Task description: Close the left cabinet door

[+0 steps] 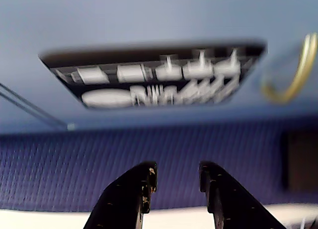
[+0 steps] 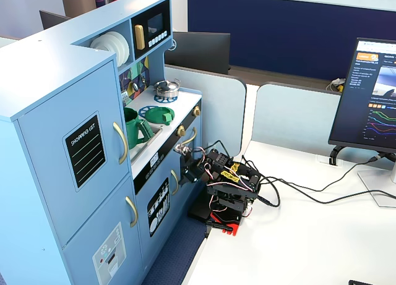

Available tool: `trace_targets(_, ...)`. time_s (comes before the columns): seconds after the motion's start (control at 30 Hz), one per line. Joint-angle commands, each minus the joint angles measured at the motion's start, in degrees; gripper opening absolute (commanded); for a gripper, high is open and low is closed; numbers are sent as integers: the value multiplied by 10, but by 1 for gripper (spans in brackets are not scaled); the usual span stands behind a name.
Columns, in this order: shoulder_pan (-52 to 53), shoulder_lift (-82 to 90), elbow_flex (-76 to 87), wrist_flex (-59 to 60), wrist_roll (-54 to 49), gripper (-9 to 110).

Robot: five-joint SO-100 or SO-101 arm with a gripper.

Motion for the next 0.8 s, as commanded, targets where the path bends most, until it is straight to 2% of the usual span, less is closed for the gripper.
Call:
trace_targets(0.0,6,18,35,28,56,0)
trace_targets(0.17,17,18,80,71,70,0)
trace_targets(0.47,13,18,81,238,73,0)
trace_targets(0.57,18,18,81,243,84,0)
trace_targets(0.63,19,18,81,243,76,5)
trace_targets(0.77,19,18,81,245,63,7)
